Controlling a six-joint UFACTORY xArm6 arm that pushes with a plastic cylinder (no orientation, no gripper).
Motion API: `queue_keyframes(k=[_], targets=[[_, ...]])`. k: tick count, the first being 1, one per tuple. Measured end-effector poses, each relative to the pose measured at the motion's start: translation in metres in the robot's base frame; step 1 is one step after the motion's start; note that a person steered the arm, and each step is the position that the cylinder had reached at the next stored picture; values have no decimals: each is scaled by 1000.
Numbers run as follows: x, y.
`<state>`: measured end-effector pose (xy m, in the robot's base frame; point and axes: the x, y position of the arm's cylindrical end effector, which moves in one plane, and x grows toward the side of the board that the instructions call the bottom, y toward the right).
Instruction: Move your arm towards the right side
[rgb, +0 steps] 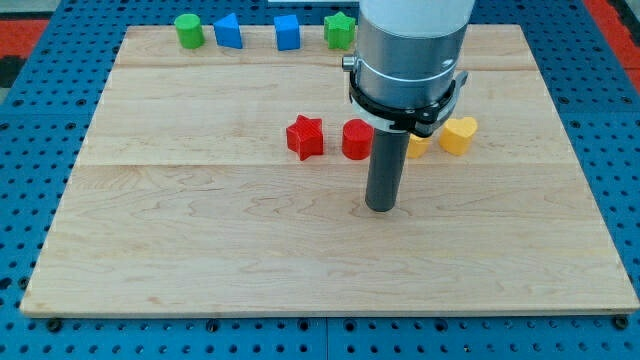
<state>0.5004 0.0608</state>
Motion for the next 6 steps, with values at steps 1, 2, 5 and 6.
queue_keyframes(k=[1, 2, 5, 6], targets=[[0, 0], [0, -1], [2, 3], [1, 36]])
